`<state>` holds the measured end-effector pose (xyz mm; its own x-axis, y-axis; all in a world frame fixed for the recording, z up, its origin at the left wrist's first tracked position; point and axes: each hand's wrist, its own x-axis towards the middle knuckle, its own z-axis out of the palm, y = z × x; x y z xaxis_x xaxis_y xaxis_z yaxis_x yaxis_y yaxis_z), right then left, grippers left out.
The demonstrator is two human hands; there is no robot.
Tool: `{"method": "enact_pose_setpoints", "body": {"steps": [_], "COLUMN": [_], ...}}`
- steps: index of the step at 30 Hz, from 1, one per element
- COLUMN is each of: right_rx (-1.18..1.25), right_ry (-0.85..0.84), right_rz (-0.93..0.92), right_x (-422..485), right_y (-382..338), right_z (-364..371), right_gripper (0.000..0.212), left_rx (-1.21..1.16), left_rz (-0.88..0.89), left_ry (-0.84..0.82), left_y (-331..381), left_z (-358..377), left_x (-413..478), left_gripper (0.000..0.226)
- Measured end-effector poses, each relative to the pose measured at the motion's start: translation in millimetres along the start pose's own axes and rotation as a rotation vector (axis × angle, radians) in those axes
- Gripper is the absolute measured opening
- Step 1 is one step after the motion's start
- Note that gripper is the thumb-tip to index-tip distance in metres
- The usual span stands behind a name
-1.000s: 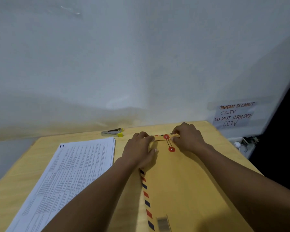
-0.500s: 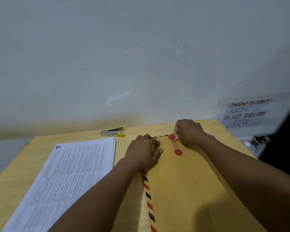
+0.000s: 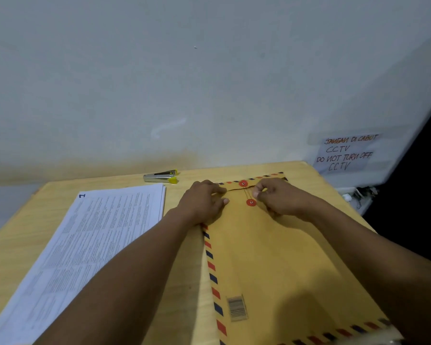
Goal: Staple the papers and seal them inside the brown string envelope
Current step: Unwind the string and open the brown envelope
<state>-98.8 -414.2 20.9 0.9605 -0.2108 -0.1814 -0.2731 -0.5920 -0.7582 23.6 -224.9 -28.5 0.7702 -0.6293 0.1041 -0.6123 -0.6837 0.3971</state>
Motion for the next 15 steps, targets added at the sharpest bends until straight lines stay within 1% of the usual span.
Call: {"method": "enact_pose_setpoints", "body": {"steps": [2, 3, 5, 7, 9, 11, 13, 15], "right_rx": [-0.111, -0.222, -0.515, -0.714, -0.79, -0.833, -0.825, -0.76], "right_ry": [0.146, 0.184, 0.218, 0.263, 0.302, 0.316, 0.316, 0.289], "right_rz": [0.007, 0.006, 0.011, -0.001, -0.018, -0.023, -0.009, -0.005], "right_x": [4, 8, 22, 40, 56, 74, 94, 112], "right_y": [9, 11, 12, 9, -1, -11, -17, -20], "right_z": [-8, -12, -17, -18, -22, -28, -31, -28], "right_gripper": [0.014, 0.019, 0.023, 0.016, 0.013, 0.015, 0.019, 0.018], "left_rx": [0.0, 0.0, 0.0, 0.017, 0.054, 0.107, 0.183, 0.231], "left_rz": [-0.006, -0.008, -0.012, -0.003, 0.015, 0.032, 0.05, 0.057], "left_ry": [-0.017, -0.022, -0.03, -0.035, -0.041, -0.065, -0.104, -0.13], "left_y": [2, 3, 3, 1, 0, -2, -2, -4], "left_z": [-2, -3, -3, -3, -4, -7, -10, -10], "left_x": [1, 1, 2, 3, 5, 9, 12, 16], "left_gripper": [0.048, 0.048, 0.048, 0.048, 0.049, 0.054, 0.059, 0.057]}}
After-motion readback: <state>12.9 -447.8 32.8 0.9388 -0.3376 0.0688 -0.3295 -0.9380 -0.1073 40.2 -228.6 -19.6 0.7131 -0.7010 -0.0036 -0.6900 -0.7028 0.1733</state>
